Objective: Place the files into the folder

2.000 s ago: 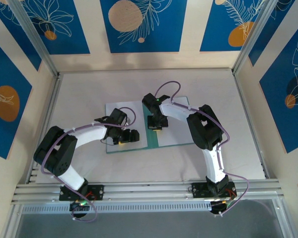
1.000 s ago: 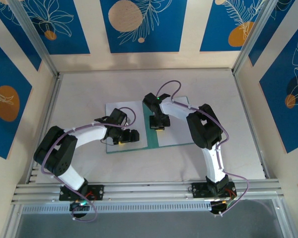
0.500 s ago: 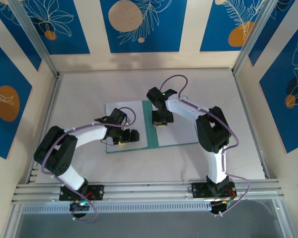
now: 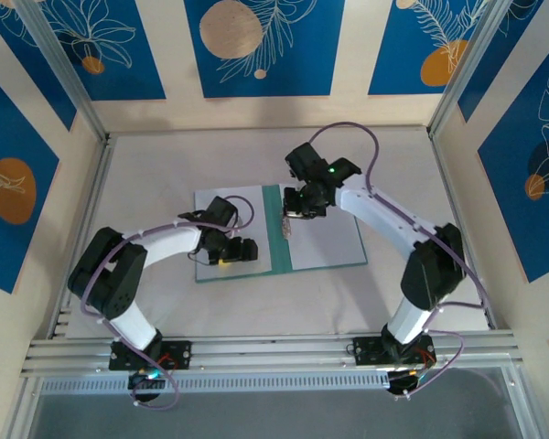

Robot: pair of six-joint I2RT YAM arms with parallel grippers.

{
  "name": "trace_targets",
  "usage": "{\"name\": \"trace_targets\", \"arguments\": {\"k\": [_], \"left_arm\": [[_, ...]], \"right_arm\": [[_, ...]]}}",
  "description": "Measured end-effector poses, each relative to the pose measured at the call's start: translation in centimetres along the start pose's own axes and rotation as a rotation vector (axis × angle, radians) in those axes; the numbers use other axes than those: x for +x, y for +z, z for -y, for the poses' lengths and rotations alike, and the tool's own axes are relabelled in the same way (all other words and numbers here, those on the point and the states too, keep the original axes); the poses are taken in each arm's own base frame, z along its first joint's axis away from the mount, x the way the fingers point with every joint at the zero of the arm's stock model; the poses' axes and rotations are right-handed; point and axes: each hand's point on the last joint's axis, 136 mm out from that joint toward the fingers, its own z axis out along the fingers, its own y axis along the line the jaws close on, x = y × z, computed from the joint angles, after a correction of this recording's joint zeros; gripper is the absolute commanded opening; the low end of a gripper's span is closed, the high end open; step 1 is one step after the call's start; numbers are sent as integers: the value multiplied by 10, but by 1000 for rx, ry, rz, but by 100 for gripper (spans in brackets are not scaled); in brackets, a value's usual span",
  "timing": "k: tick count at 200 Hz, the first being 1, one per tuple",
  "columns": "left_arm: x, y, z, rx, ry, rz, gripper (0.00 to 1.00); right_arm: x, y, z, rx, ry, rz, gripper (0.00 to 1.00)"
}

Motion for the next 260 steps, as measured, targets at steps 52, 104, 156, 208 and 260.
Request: {"name": "trace_targets", "arguments": {"k": [52,104,156,208,260], "left_arm": [[-18,1,-2,-48,33,18,83],[-30,-1,2,-37,27,30,84],[-32,-12,0,-66,39,26,94],[-49,-68,9,-58,100,237,100],[-38,-98,-27,-153,80,452,100]], "right_arm": [[10,-47,5,-100,-7,124,15],[35,-63,45,-127,21,225,31],[47,-56,90,-132,96,293,51],[40,-33,121,-158,141,429,56],[35,-5,134,-187,131,507,57]]}}
